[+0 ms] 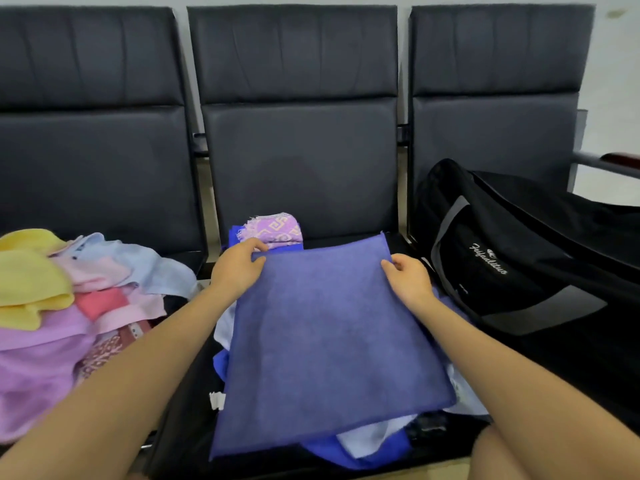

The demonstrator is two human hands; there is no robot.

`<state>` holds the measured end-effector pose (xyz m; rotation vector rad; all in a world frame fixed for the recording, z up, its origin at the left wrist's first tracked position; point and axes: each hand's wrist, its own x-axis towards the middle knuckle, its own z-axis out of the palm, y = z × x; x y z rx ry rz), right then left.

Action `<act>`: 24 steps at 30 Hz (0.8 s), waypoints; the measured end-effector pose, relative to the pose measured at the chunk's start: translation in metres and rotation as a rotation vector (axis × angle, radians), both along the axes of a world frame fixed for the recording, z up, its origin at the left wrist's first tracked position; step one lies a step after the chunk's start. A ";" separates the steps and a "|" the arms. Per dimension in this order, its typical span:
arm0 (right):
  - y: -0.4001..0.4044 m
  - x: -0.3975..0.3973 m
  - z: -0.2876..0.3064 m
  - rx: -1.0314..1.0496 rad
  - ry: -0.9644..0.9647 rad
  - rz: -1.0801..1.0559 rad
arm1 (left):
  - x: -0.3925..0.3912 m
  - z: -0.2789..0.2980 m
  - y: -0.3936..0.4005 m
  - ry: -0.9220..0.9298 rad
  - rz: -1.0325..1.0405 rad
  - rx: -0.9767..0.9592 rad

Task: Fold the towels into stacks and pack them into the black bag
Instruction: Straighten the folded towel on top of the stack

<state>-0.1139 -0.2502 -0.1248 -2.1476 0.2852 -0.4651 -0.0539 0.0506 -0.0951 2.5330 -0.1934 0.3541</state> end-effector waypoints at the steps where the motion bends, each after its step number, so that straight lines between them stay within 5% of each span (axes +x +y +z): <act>1: -0.003 0.005 -0.005 -0.053 0.059 0.002 | 0.003 -0.005 -0.001 0.004 0.008 0.004; 5: -0.006 0.006 -0.014 -0.272 0.330 0.066 | 0.001 -0.026 -0.008 -0.004 0.062 0.079; 9: 0.006 -0.014 0.004 -0.464 0.185 0.108 | -0.034 -0.026 -0.029 -0.075 -0.146 -0.003; 16: 0.048 -0.085 0.030 -0.308 0.022 0.561 | -0.109 0.011 -0.034 -0.029 -0.534 0.020; 21: 0.057 -0.138 0.014 -0.659 0.110 0.969 | -0.138 -0.013 -0.015 0.211 -0.759 0.205; 24: 0.056 -0.143 0.003 -0.808 0.056 1.009 | -0.144 -0.036 -0.006 0.267 -0.818 0.286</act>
